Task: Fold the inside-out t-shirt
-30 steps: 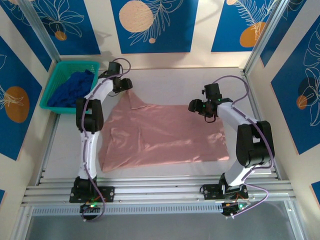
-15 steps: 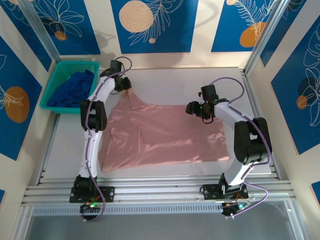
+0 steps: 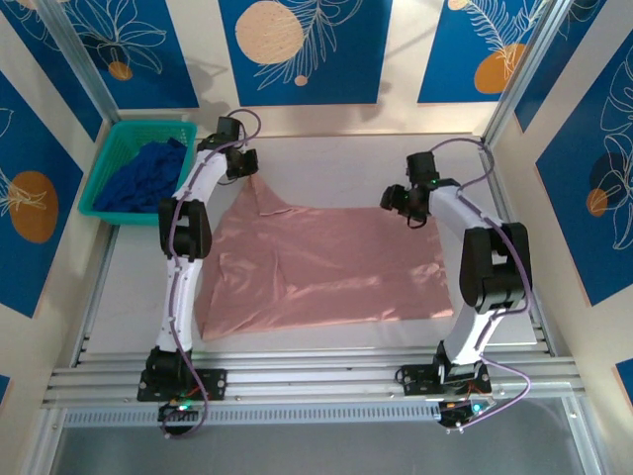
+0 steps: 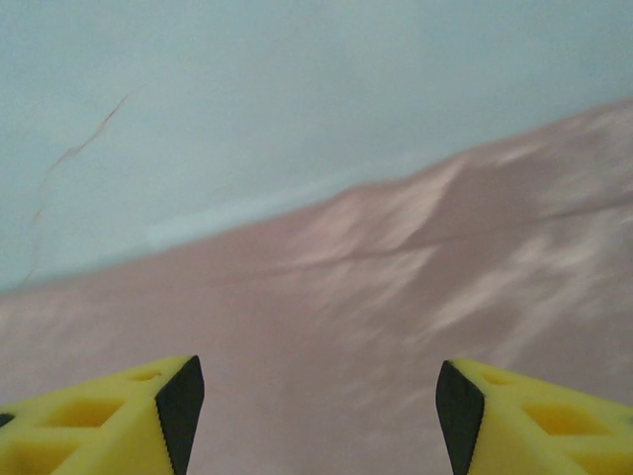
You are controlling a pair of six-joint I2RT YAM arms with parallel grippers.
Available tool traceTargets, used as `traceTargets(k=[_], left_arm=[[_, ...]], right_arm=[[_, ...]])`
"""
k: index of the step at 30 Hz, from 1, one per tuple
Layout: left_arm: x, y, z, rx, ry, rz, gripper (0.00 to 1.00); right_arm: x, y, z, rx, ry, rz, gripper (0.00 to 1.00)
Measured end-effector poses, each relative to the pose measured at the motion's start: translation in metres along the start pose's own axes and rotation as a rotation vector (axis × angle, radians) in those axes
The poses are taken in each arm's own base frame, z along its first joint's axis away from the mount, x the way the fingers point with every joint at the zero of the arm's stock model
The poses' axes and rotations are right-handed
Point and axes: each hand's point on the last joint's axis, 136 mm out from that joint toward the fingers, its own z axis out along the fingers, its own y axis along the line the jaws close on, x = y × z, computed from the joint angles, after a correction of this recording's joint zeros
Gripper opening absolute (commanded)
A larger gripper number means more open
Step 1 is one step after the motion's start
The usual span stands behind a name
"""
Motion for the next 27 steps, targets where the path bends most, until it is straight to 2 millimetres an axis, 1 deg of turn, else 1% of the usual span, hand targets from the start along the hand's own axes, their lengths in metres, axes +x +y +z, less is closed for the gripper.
traceTargets(k=[2,4,6,9,12,17,22,25,27], left_arm=[[0.001,-0.001,0.000,0.007,0.004,0.000,0.00],[0.001,-0.003,0.000,0.016,0.008,-0.001,0.00],[0.002,-0.004,0.000,0.026,0.011,-0.001,0.00],[0.006,-0.005,0.000,0.036,0.020,-0.002,0.00],[0.007,-0.007,-0.002,0.043,0.022,-0.002,0.00],[0.004,-0.012,-0.009,0.056,0.011,0.003,0.00],[-0.002,-0.016,-0.018,0.068,-0.006,0.007,0.00],[-0.001,-0.017,-0.021,0.070,-0.010,0.008,0.00],[0.001,-0.017,-0.021,0.069,-0.007,0.007,0.00]], right_arm=[[-0.017,-0.024,0.007,0.063,-0.008,0.054,0.64],[-0.028,-0.043,0.015,0.109,-0.008,0.099,0.63],[-0.035,-0.063,0.023,0.152,0.005,0.141,0.62],[-0.041,-0.084,0.035,0.195,0.033,0.192,0.60],[-0.045,-0.092,0.046,0.215,0.060,0.214,0.58],[-0.048,-0.093,0.059,0.230,0.098,0.217,0.55],[-0.048,-0.093,0.062,0.238,0.129,0.219,0.46],[-0.045,-0.094,0.063,0.244,0.144,0.220,0.41],[-0.044,-0.095,0.064,0.248,0.156,0.220,0.39]])
